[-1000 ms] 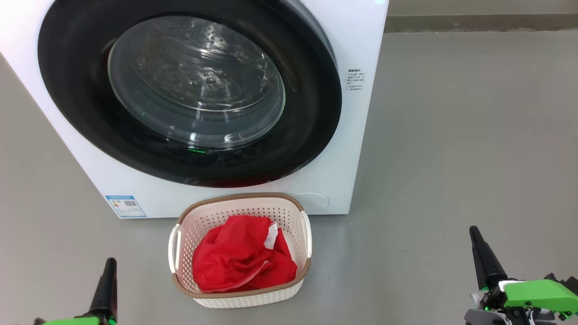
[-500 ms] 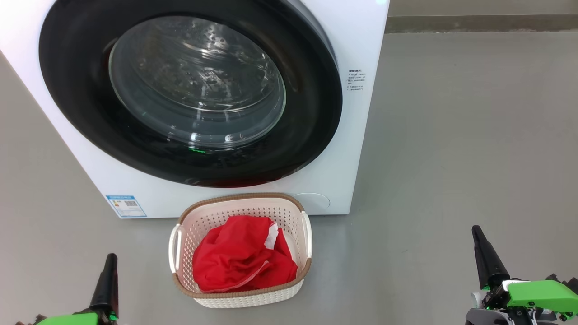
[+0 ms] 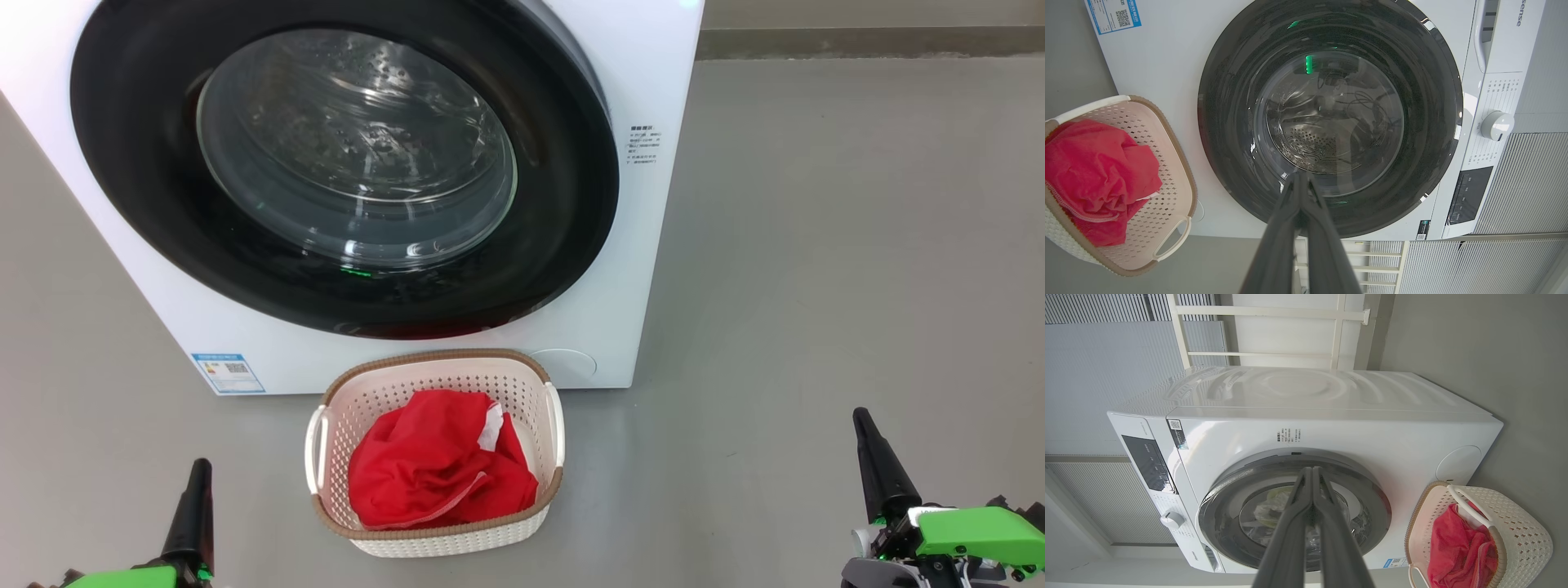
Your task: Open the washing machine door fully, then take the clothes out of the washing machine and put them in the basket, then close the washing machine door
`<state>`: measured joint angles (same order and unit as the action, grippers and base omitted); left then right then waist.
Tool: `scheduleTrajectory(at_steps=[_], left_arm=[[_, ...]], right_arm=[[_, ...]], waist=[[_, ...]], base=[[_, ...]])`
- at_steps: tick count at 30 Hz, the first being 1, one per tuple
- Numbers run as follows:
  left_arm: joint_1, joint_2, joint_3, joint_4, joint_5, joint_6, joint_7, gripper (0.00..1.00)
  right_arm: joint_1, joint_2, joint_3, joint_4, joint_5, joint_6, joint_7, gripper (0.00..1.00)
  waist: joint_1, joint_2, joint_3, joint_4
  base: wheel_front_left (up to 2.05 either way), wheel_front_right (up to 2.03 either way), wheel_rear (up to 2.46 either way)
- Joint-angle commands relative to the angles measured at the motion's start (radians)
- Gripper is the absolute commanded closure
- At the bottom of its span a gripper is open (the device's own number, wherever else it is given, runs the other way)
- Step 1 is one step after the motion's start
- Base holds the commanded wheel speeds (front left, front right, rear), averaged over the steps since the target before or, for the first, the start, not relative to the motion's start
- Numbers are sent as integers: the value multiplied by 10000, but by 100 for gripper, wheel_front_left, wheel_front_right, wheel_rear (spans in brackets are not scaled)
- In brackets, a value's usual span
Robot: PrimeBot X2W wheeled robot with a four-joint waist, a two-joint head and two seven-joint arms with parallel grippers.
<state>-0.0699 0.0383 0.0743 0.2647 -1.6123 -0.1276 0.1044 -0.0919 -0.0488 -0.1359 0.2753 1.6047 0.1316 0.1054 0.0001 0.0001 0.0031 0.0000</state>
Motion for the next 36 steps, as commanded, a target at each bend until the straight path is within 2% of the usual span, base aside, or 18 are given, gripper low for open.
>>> scheduleTrajectory(at_steps=[1,36], left_arm=[[-377,155,355,-196,4,-31,56,100],[-379,140,376,-196,22,-31,73,100]], right_arm=[[-159,-28,229,-306,46,-9,72,100],[-160,-22,220,-305,39,-9,79,100]], waist=[[-1,-1,0,0],[-1,-1,0,0]], base=[[0,0,0],[0,0,0]])
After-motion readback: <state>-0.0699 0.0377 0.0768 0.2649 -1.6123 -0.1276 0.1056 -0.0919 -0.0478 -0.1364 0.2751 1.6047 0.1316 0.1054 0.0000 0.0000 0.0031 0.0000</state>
